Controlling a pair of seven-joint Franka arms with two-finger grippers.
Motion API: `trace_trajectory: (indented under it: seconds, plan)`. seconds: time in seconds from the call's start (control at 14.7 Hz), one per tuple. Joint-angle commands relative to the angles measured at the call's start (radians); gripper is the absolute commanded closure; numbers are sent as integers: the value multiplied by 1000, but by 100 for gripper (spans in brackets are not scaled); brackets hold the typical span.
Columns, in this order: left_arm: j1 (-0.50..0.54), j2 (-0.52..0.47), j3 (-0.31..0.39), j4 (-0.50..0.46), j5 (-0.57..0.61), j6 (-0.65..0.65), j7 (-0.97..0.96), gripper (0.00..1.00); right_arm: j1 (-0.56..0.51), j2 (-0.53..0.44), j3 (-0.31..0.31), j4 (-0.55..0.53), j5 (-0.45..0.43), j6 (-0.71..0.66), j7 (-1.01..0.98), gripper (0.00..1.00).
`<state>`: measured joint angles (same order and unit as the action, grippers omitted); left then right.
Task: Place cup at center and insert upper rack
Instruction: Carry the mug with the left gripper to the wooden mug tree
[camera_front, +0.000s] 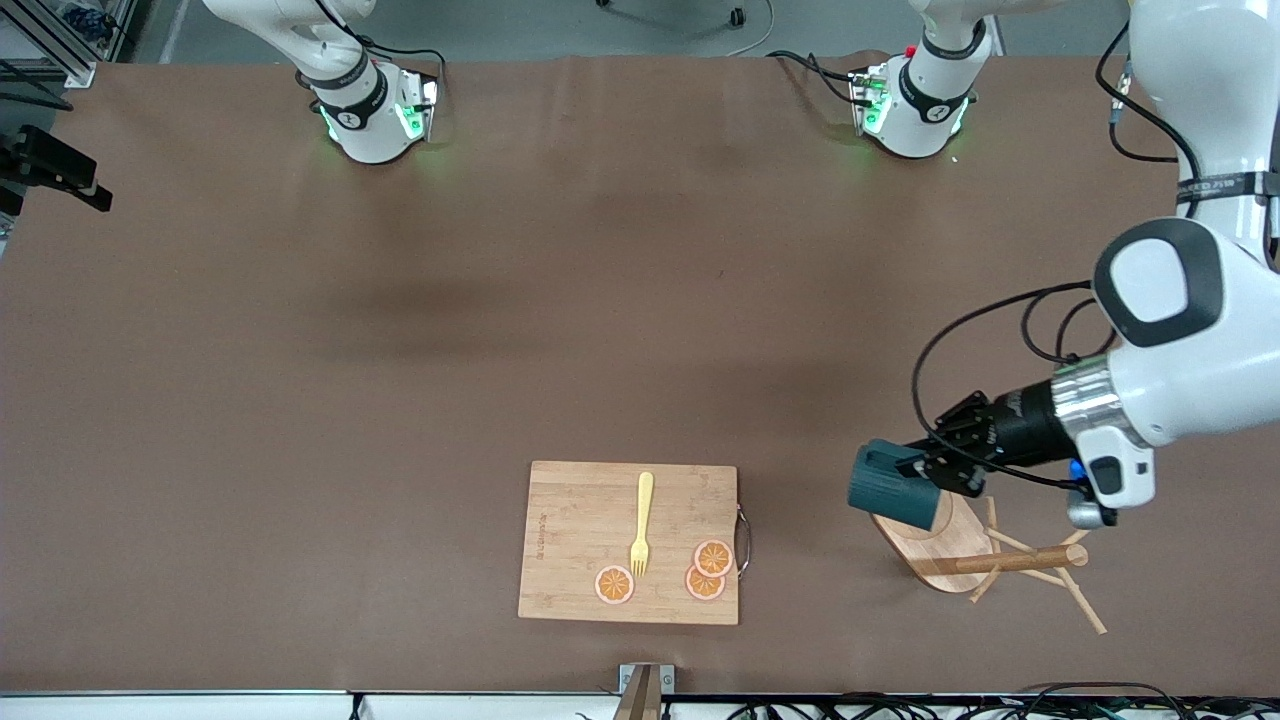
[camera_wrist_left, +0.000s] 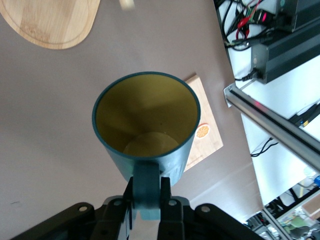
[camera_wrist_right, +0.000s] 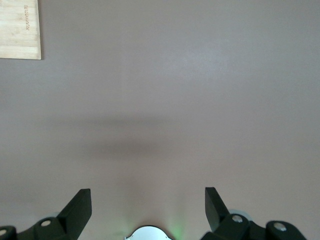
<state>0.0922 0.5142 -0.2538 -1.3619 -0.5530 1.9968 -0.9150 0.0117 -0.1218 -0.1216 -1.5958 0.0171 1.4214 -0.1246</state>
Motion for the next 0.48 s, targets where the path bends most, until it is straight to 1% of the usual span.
trace_trajectory:
  seconds: [0.0,0.14,0.2,0.41]
  plan:
    - [32,36,-9,24,-88,16,28,99,-10,-32,11,-29,0,2,-1,0]
    - [69,56,-9,21,-229,17,97,99,-12,-27,11,3,0,-1,3,0]
    - [89,62,-9,20,-273,17,129,99,-12,-25,10,26,0,-19,5,0]
    - [121,86,-9,20,-349,17,171,99,-9,-24,11,39,1,-35,16,0]
